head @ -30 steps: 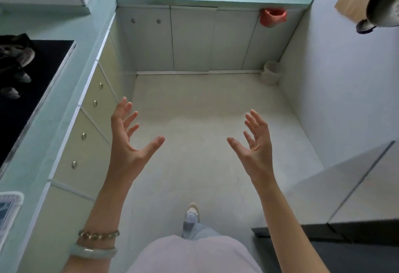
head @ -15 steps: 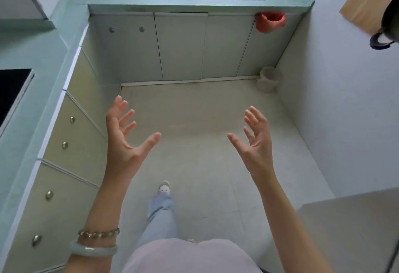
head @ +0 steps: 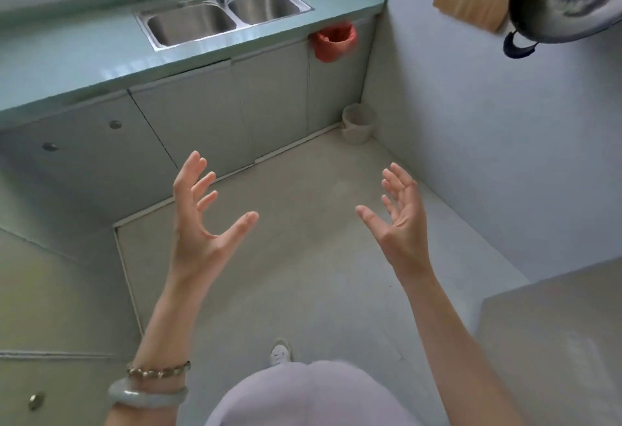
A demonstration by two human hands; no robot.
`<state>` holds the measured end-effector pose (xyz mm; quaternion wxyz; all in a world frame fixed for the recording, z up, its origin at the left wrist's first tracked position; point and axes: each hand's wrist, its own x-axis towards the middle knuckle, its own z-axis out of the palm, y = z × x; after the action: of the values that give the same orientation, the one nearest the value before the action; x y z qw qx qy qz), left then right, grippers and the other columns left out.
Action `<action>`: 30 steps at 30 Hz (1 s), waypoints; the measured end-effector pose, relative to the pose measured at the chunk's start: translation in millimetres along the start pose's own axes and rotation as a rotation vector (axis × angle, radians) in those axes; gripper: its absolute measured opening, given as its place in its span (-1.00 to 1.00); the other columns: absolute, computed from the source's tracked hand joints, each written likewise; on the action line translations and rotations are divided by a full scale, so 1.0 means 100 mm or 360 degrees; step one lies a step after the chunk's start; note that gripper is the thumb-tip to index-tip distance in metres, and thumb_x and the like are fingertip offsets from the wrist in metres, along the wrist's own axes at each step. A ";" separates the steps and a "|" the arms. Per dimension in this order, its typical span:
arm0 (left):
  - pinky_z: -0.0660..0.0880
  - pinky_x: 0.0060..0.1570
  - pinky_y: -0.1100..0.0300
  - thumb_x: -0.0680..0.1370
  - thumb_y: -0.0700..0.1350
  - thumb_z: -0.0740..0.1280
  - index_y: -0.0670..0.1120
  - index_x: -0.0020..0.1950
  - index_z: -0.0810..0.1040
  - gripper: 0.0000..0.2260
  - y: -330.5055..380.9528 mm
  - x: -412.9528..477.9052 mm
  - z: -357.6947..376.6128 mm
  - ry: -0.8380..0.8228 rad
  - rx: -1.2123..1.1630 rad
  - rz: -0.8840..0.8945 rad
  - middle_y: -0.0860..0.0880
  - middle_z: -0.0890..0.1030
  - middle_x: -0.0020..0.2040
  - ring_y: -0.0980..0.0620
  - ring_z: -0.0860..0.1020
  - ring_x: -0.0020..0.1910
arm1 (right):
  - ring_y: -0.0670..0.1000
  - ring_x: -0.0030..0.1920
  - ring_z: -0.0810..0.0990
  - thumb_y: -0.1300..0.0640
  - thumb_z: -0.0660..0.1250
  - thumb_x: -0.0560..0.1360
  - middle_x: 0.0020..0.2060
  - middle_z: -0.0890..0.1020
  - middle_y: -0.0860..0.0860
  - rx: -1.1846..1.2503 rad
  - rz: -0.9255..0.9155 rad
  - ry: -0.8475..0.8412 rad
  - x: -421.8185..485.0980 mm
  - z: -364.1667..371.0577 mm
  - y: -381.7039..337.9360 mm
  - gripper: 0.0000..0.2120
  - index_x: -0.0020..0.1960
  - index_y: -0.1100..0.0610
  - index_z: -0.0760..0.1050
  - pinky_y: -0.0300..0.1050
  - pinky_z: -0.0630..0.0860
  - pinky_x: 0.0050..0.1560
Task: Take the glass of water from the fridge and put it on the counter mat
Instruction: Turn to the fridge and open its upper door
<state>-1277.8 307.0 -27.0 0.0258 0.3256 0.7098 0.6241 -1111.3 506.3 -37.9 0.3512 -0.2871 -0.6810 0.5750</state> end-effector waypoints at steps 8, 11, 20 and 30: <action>0.35 0.35 -0.03 0.33 0.00 0.51 0.11 0.51 0.18 -0.17 -0.27 1.08 0.82 -0.0545 -0.0221 0.0073 0.11 0.30 0.47 0.03 0.35 0.43 | -0.12 0.37 0.40 0.34 0.46 0.38 0.31 0.45 -0.10 -0.0069 0.0047 0.0549 0.55 -0.39 0.12 -0.32 0.35 -0.11 0.29 -0.02 0.31 0.43; 0.35 0.35 -0.03 0.34 -0.01 0.51 0.13 0.51 0.18 -0.18 -0.30 1.41 1.29 -0.0702 -0.0286 0.0109 0.12 0.30 0.47 0.04 0.35 0.43 | -0.11 0.37 0.41 0.32 0.46 0.37 0.31 0.45 -0.09 -0.0107 0.0035 0.0714 0.78 -0.64 0.23 -0.32 0.31 -0.18 0.29 0.02 0.31 0.43; 0.34 0.36 0.02 0.36 -0.03 0.50 0.06 0.52 0.17 -0.19 -0.26 2.36 2.96 -0.1045 -0.0399 0.0260 0.12 0.27 0.50 0.06 0.33 0.44 | -0.13 0.37 0.41 0.19 0.44 0.34 0.33 0.44 -0.09 -0.0113 0.0002 0.1042 1.80 -1.53 0.52 -0.35 0.32 -0.16 0.29 -0.02 0.32 0.43; 0.35 0.34 0.07 0.37 -0.06 0.48 -0.03 0.51 0.20 -0.23 0.11 2.99 4.72 -0.1295 -0.0517 0.0408 0.11 0.28 0.50 0.06 0.36 0.42 | -0.19 0.38 0.39 0.16 0.47 0.36 0.37 0.43 -0.12 -0.0176 0.0028 0.1286 2.57 -2.63 0.63 -0.34 0.33 -0.22 0.30 -0.01 0.31 0.43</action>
<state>-1298.9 864.9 -10.3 0.2758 0.6213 0.4888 0.5468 -1050.7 875.1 -37.6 0.5695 -0.5142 -0.5156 0.3813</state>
